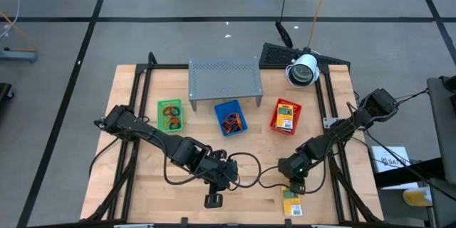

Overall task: Pick & Place Office Desk Supplies
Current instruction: Put the crayon pack into the orange bin

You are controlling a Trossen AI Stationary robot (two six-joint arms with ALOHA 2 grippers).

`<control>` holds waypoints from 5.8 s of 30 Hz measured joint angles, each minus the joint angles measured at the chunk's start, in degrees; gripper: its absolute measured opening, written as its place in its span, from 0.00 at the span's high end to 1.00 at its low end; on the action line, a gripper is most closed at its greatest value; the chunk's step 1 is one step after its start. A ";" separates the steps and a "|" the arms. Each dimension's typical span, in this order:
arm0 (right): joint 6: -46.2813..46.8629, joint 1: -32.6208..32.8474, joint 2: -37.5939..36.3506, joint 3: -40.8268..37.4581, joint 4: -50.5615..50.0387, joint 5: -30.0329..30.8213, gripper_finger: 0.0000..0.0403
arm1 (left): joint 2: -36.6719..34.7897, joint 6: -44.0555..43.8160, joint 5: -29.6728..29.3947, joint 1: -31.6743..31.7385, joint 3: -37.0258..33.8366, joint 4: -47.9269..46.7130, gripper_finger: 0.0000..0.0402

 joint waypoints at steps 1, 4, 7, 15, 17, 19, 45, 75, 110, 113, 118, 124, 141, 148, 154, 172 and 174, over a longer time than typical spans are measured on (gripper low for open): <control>-0.58 -0.05 0.00 0.00 1.12 -0.16 0.77 | 0.00 0.01 0.00 0.00 0.00 0.00 0.92; -3.95 -0.11 0.00 0.02 4.79 -0.18 0.95 | 0.00 -0.02 -0.01 0.00 0.00 -0.02 0.92; -5.29 -0.21 0.00 0.02 6.63 -0.07 0.98 | 0.00 -0.04 -0.04 0.00 0.00 -0.02 0.92; -5.41 -1.13 0.00 0.02 7.06 -0.14 0.95 | 0.00 -0.13 -0.07 0.00 0.00 -0.11 0.92; -5.24 -1.37 0.00 0.02 7.05 -0.18 0.93 | 0.00 -0.19 -0.07 0.00 0.00 -0.10 0.92; -5.24 -1.51 0.00 0.02 7.04 -0.22 0.92 | 0.00 -0.24 -0.07 0.00 0.00 -0.11 0.92; -5.41 -1.15 0.00 0.07 7.11 -1.67 0.67 | 0.00 -0.76 -0.09 0.00 0.00 -0.20 0.92; 6.71 1.53 -0.07 -12.44 28.74 -3.11 0.67 | 0.00 -2.08 -0.04 0.00 0.00 -0.22 0.92; 1.61 0.33 -24.48 -12.52 17.78 1.66 1.00 | 0.00 -2.23 -0.07 0.07 0.00 -0.22 0.92; 1.63 -1.30 -31.42 -12.52 12.76 1.77 1.00 | 0.00 -2.92 -0.07 0.07 0.00 -0.21 0.92; -1.51 -4.77 -41.49 -12.52 7.76 5.26 1.00 | 0.00 -3.21 -0.09 0.07 0.00 -0.13 0.92; -10.16 -6.83 -47.22 -12.52 11.04 17.11 1.00 | 0.00 -3.29 -1.05 0.07 0.00 0.07 0.92; -49.64 -6.91 -45.57 1.54 28.88 35.00 1.00 | 0.00 -3.37 -3.91 0.07 0.00 0.07 0.92; -53.43 -8.17 -40.43 20.07 8.97 39.09 1.00 | -0.02 -3.37 -3.91 0.07 0.00 0.05 0.92; -45.85 -11.46 -33.41 36.05 -16.07 38.86 1.00 | -0.01 -3.36 -4.56 0.07 0.00 0.05 0.92; -33.19 -22.46 -21.25 42.17 -54.34 38.83 1.00 | -0.01 -3.54 -6.04 0.07 0.00 0.12 0.92; -34.42 -23.49 -20.80 40.44 -54.22 38.90 1.00 | 0.00 -3.54 -6.55 0.07 0.00 0.22 0.92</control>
